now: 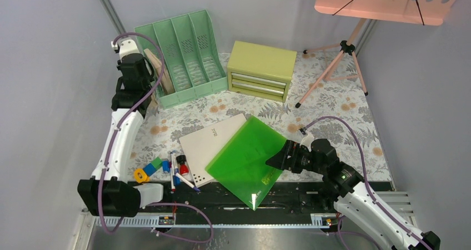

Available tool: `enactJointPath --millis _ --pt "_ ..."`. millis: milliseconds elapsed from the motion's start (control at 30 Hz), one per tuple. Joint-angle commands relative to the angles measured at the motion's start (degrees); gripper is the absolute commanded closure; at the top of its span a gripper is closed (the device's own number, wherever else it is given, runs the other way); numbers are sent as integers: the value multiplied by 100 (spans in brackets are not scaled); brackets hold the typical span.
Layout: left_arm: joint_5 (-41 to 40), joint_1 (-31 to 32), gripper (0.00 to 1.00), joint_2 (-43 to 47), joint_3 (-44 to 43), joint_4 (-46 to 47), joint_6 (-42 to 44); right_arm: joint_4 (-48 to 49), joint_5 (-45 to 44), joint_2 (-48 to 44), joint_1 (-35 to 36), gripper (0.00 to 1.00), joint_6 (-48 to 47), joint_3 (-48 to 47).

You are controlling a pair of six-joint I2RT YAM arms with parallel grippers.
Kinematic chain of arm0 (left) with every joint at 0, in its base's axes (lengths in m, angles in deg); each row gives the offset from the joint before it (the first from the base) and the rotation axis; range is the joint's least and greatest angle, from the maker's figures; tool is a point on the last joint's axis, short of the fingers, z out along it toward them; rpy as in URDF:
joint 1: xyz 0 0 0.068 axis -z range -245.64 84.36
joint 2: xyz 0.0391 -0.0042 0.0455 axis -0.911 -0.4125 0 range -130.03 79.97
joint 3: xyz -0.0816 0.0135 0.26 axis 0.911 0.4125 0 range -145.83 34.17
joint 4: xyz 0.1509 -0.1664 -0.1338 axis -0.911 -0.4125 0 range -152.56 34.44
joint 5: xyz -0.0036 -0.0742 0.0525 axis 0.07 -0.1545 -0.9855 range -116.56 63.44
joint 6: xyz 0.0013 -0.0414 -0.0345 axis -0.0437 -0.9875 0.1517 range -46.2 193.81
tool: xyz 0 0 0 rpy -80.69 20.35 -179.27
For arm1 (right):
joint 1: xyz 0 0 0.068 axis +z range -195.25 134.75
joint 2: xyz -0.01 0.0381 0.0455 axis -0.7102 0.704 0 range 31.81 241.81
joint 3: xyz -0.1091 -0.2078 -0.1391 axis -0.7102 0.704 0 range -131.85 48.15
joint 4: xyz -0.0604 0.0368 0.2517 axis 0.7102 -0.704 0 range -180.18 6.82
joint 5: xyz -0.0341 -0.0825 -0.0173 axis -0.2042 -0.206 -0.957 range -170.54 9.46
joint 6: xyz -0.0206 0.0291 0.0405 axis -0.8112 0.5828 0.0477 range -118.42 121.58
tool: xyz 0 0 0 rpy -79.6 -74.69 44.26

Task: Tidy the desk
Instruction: Place the book in the storage box.

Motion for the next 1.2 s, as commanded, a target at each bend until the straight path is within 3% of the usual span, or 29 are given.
enactJointPath --millis 0,300,1167 --pt "-3 -43 100 -127 -584 1153 144 -58 -108 -79 13 1 -25 16" --pt "660 -42 100 -407 -560 1610 -26 -151 -165 -153 13 1 -41 63" --pt "143 -47 100 -1742 -1254 2099 280 -233 -222 -52 11 1 -179 19"
